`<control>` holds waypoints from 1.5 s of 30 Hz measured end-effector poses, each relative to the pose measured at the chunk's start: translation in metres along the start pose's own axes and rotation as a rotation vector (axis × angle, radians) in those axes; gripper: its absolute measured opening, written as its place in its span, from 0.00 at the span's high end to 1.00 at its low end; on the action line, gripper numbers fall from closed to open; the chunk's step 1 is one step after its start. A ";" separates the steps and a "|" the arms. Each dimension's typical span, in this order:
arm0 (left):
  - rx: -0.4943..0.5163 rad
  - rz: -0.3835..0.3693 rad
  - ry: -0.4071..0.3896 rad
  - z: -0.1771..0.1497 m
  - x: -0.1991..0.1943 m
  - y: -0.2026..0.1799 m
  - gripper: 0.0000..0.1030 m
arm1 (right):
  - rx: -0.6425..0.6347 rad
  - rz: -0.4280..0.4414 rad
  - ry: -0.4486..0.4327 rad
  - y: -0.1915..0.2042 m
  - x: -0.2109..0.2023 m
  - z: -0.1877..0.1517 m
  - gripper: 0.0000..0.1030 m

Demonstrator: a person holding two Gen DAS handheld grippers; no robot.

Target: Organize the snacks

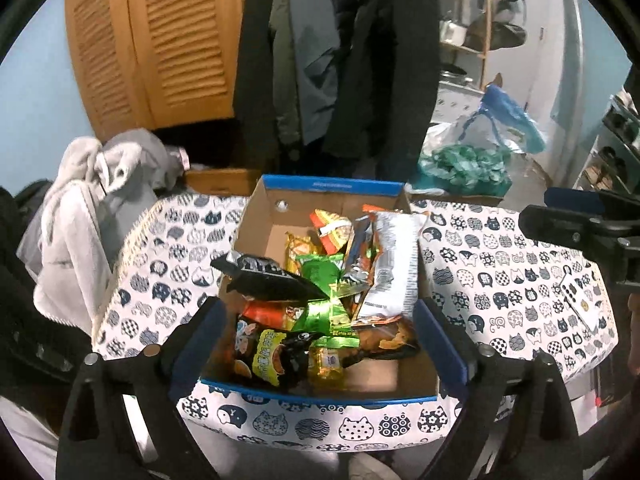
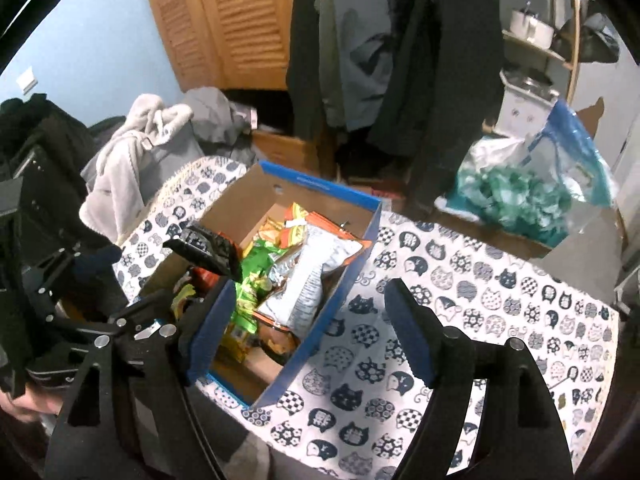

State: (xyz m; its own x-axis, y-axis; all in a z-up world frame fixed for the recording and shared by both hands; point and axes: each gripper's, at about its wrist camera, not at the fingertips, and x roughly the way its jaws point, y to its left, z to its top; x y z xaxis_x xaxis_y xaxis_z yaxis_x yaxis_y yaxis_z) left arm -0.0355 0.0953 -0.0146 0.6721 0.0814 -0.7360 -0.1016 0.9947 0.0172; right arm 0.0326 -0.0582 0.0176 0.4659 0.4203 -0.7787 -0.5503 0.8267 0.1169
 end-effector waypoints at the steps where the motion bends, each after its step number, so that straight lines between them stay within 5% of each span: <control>1: 0.011 0.003 -0.010 -0.001 -0.003 -0.003 0.05 | -0.004 -0.004 -0.009 0.000 -0.005 -0.002 0.24; 8: 0.058 0.019 -0.089 -0.008 -0.024 -0.013 0.02 | -0.009 -0.021 -0.075 -0.009 -0.040 -0.021 0.23; 16: 0.003 0.005 -0.175 -0.013 -0.040 -0.009 0.01 | -0.003 -0.023 -0.102 -0.017 -0.052 -0.037 0.23; 45: -0.022 0.027 -0.150 -0.012 -0.027 -0.006 0.01 | 0.001 -0.063 -0.108 -0.032 -0.046 -0.049 0.22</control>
State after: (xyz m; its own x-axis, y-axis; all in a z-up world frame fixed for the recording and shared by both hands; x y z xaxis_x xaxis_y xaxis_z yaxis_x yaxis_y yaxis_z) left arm -0.0619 0.0867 -0.0025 0.7706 0.1187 -0.6262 -0.1364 0.9905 0.0199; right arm -0.0054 -0.1230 0.0195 0.5719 0.4052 -0.7133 -0.5170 0.8531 0.0701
